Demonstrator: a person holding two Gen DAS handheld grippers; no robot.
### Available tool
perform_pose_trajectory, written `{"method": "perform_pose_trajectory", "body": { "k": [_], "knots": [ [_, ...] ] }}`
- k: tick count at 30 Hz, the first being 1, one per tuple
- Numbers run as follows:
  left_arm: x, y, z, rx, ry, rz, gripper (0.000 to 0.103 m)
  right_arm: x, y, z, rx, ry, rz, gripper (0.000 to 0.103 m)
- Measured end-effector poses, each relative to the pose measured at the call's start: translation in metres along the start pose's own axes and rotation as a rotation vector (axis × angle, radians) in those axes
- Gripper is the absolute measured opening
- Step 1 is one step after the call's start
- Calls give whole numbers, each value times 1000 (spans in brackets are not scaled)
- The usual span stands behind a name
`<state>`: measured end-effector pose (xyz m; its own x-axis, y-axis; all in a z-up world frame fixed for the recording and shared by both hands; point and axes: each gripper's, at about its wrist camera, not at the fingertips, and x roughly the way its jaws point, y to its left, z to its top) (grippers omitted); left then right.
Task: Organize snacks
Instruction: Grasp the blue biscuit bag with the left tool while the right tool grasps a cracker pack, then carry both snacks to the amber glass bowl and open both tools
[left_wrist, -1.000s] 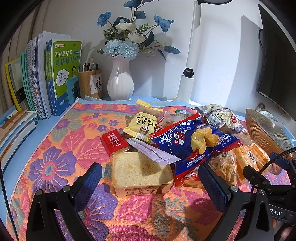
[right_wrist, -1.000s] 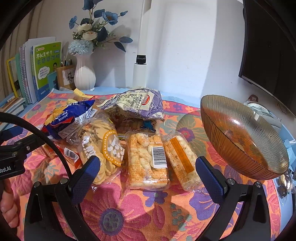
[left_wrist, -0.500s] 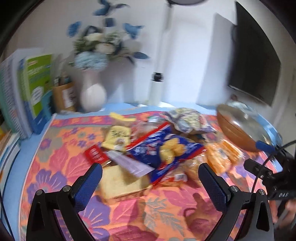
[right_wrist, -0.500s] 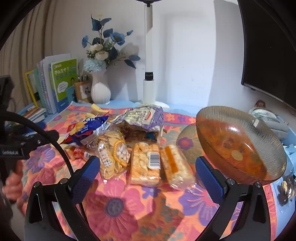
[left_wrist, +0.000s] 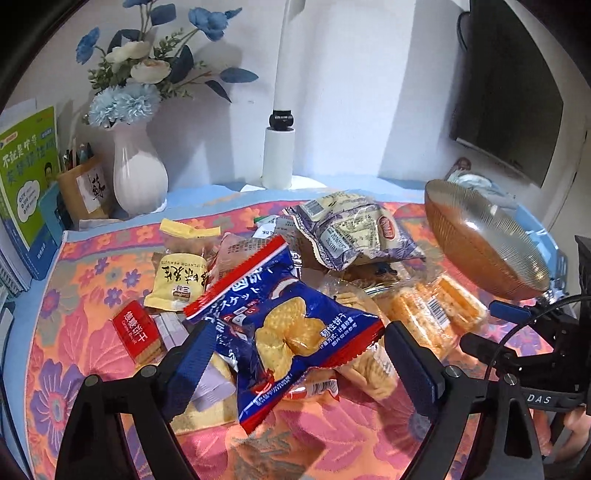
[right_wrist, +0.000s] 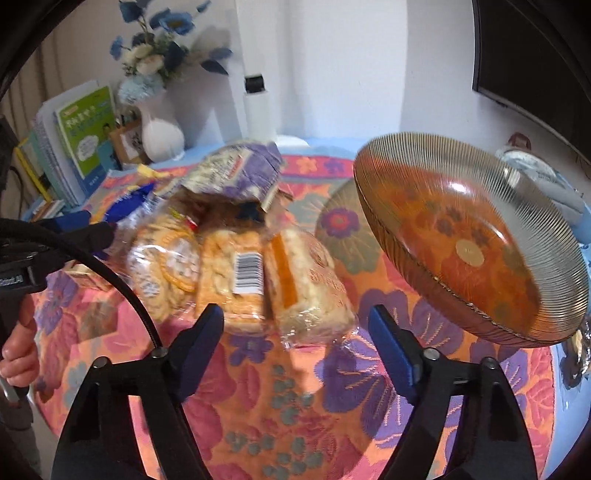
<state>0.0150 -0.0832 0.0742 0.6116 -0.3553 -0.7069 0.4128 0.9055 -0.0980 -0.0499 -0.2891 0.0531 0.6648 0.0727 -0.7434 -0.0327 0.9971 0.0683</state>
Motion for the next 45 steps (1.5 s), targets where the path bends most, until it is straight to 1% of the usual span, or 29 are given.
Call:
{"method": "perform_pose_trajectory", "body": {
  "k": [2, 4, 5, 8, 9, 10, 12, 14, 19, 23, 24, 27, 28, 31, 33, 34, 36, 37, 38, 39, 41, 44, 45],
  "knots": [
    [3, 2, -1, 0, 6, -3, 87, 6, -2, 1, 10, 12, 4, 71],
    [9, 2, -1, -1, 22, 2, 85, 13, -5, 1, 28, 22, 14, 70],
    [12, 2, -1, -1, 26, 6, 77, 13, -6, 3, 41, 18, 27, 69],
    [18, 6, -3, -8, 37, 10, 64, 12, -8, 4, 58, 12, 49, 66],
    [18, 8, -3, -16, 34, 2, 62, 12, -10, 5, 69, 14, 68, 58],
    [17, 10, -4, -27, 31, -6, 56, 11, -13, 4, 88, 21, 105, 48],
    [12, 13, -5, -41, 20, -16, 45, 13, -15, 6, 109, 34, 138, 47],
    [5, 13, -5, -44, 6, -28, 41, 10, -16, 2, 110, 41, 140, 46],
    [-17, 7, -11, -39, -30, -39, 37, -9, -8, -11, 77, 49, 125, 45],
    [-41, 3, -26, -50, -52, -94, 36, -34, -6, -28, 61, 76, 125, 45],
    [-48, 0, -33, -48, -54, -106, 36, -41, -6, -34, 50, 84, 118, 44],
    [-63, -9, -53, -20, -47, -107, 36, -57, -6, -49, 6, 111, 85, 45],
    [-67, -12, -61, -8, -38, -123, 36, -61, -5, -55, -16, 125, 71, 45],
    [-72, -20, -82, 21, -7, -132, 36, -62, -1, -66, -76, 171, 58, 48],
    [-70, -24, -97, 23, 17, -119, 36, -60, 2, -69, -95, 173, 34, 59],
    [-68, -24, -103, 16, 28, -131, 38, -59, 3, -69, -93, 177, 36, 61],
    [-66, -24, -108, -15, 67, -164, 57, -59, 2, -70, -64, 183, 78, 64],
    [-66, -24, -110, -35, 79, -187, 78, -59, 0, -70, -41, 187, 111, 64],
    [-68, -23, -110, -55, 73, -201, 88, -60, -1, -69, -16, 191, 147, 65],
    [-73, -21, -110, -79, 51, -213, 88, -61, -2, -70, 0, 191, 168, 66],
    [-75, -20, -108, -104, 45, -210, 89, -63, -6, -69, 29, 184, 192, 67],
    [-62, -15, -102, -199, 89, -135, 88, -63, -12, -67, 63, 158, 170, 76],
    [-55, -13, -100, -227, 110, -130, 88, -61, -12, -67, 67, 153, 162, 77]
  ]
}}
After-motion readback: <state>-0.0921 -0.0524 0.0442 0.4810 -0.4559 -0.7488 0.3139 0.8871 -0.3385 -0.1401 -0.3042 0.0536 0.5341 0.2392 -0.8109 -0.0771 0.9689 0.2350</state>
